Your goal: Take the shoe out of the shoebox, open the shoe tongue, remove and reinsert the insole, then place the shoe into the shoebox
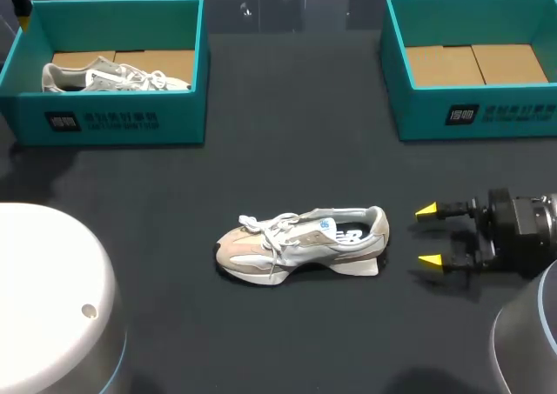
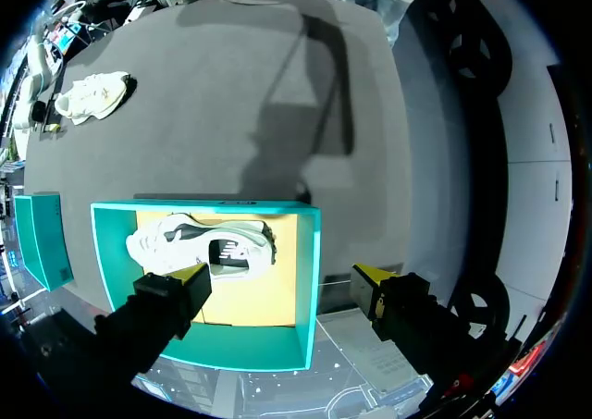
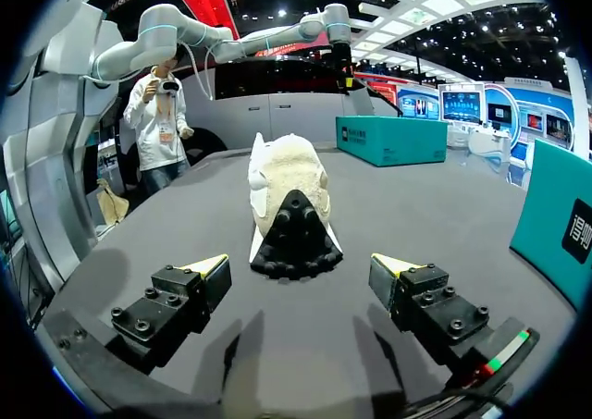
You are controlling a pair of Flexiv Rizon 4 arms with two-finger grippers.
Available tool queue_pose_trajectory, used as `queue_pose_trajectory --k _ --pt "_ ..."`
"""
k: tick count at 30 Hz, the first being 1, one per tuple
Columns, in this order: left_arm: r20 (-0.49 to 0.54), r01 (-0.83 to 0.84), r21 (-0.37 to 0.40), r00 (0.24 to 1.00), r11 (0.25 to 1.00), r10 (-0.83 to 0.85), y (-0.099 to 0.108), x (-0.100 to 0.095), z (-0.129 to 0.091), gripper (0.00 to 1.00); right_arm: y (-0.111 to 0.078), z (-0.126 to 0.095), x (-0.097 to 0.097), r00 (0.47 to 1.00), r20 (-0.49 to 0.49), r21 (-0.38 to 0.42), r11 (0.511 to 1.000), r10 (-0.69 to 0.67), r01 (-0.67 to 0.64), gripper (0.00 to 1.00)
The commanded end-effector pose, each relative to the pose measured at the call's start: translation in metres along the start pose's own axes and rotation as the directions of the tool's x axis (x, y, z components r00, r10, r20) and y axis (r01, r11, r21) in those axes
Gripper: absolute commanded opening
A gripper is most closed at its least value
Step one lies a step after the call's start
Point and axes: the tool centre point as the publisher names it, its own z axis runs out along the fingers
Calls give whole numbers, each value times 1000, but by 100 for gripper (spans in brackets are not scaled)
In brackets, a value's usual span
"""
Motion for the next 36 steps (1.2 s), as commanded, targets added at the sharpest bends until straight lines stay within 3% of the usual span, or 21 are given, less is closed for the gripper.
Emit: queue_pose_trajectory --k 1,36 --pt "-2 -1 1 1000 1000 1 0 0 -1 100 3 12 0 1000 -1 5 1000 -3 3 100" --pt "-2 -1 1 1000 1000 1 0 0 -1 100 13 74 3 999 -35 -5 1000 -30 29 100"
